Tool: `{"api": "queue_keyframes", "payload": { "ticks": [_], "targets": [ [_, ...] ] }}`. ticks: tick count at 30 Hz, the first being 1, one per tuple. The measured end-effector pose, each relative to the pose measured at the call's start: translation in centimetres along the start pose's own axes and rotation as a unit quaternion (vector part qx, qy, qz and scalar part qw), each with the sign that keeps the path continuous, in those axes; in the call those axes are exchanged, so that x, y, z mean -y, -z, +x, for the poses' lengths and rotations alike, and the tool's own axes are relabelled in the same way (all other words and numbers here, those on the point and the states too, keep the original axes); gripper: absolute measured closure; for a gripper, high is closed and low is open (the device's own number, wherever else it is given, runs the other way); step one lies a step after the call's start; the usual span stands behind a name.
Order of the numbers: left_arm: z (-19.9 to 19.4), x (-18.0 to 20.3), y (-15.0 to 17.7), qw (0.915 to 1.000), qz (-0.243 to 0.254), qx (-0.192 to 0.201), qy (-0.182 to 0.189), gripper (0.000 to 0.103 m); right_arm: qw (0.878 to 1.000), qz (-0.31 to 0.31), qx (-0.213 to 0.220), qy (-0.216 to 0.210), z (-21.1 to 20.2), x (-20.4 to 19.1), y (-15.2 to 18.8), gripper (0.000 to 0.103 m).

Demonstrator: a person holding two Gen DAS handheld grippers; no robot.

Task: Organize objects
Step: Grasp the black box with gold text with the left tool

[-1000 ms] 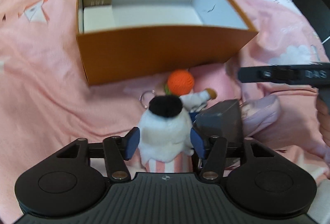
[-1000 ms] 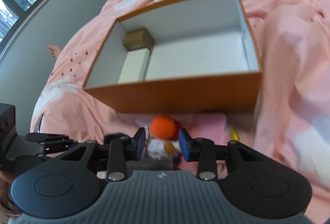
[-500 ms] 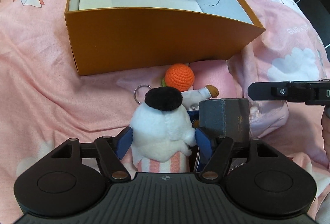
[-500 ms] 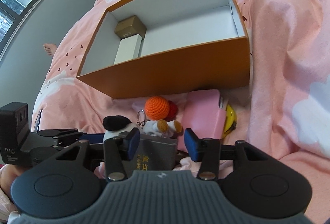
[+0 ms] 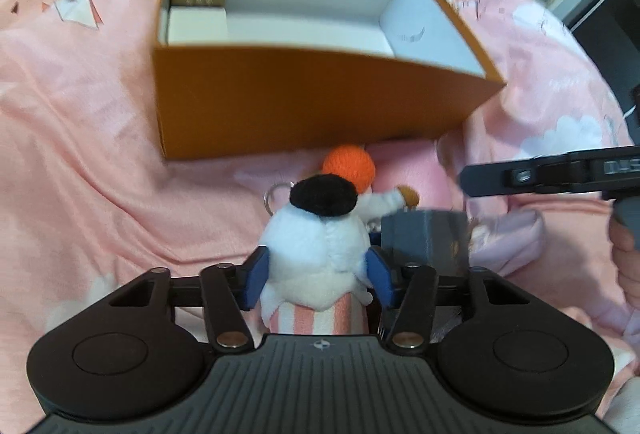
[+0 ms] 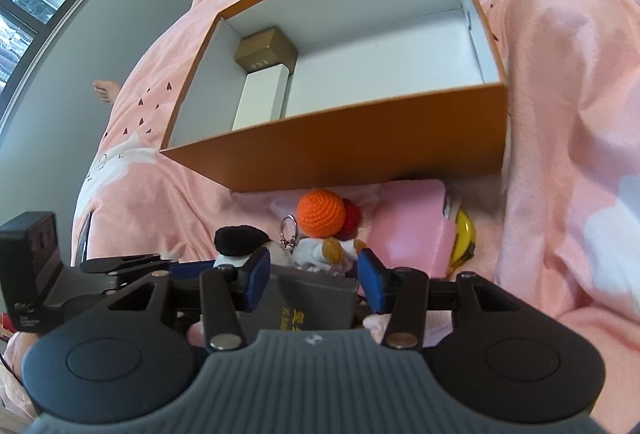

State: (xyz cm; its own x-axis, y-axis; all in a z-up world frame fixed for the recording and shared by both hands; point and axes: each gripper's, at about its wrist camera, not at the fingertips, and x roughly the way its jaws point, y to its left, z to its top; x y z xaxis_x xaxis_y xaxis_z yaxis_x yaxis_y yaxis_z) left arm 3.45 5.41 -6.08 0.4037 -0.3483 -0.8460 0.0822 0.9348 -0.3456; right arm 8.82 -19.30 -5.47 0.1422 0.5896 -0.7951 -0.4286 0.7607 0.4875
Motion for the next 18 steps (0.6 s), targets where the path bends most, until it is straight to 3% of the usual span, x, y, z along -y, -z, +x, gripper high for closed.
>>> {"api": "queue_keyframes", "payload": {
  "ticks": [2, 3, 4, 6, 7, 10, 11, 14, 16, 18],
  "targets": [
    [-0.7, -0.1, -0.4, 0.9997, 0.002, 0.018, -0.014, 0.079, 1.000, 0.002, -0.014, 0.000, 0.8, 0.0, -0.8, 0.052],
    [-1.1, -0.1, -0.6, 0.9994, 0.005, 0.026, -0.023, 0.097, 1.000, 0.002, -0.024, 0.000, 1.2, 0.0, -1.2, 0.052],
    [-1.2, -0.3, -0.7, 0.9992, 0.006, 0.027, -0.029, 0.098, 0.999, 0.002, -0.034, -0.001, 1.8, -0.1, -1.5, 0.052],
    [-1.0, -0.4, -1.0, 0.9995, 0.006, 0.010, -0.029, 0.093, 0.998, 0.005, -0.062, 0.003, 3.1, -0.1, -2.1, 0.052],
    [-0.9, -0.4, -0.9, 0.9997, 0.005, 0.005, -0.025, 0.084, 0.997, 0.005, -0.075, 0.010, 3.7, -0.2, -2.3, 0.052],
    [-0.6, -0.7, -0.9, 0.9996, 0.000, -0.006, -0.029, 0.039, 0.995, -0.007, -0.099, 0.021, 4.9, -0.5, -2.7, 0.052],
    [-0.4, -0.7, -1.0, 0.9995, 0.006, -0.015, -0.028, 0.034, 0.994, -0.007, -0.108, 0.019, 5.2, -0.5, -2.9, 0.052],
    [-0.2, -1.1, -1.2, 0.9992, 0.008, -0.027, -0.030, 0.034, 0.991, 0.003, -0.132, 0.014, 5.9, -0.4, -3.2, 0.052],
    [-1.1, -1.0, -1.4, 0.9995, 0.002, 0.001, -0.032, 0.034, 0.991, 0.001, -0.132, 0.017, 5.7, -0.5, -3.5, 0.052],
    [-2.2, -0.6, -1.5, 0.9998, 0.005, 0.019, -0.003, 0.035, 0.993, -0.008, -0.116, 0.021, 4.6, -0.7, -3.7, 0.052]
  ]
}}
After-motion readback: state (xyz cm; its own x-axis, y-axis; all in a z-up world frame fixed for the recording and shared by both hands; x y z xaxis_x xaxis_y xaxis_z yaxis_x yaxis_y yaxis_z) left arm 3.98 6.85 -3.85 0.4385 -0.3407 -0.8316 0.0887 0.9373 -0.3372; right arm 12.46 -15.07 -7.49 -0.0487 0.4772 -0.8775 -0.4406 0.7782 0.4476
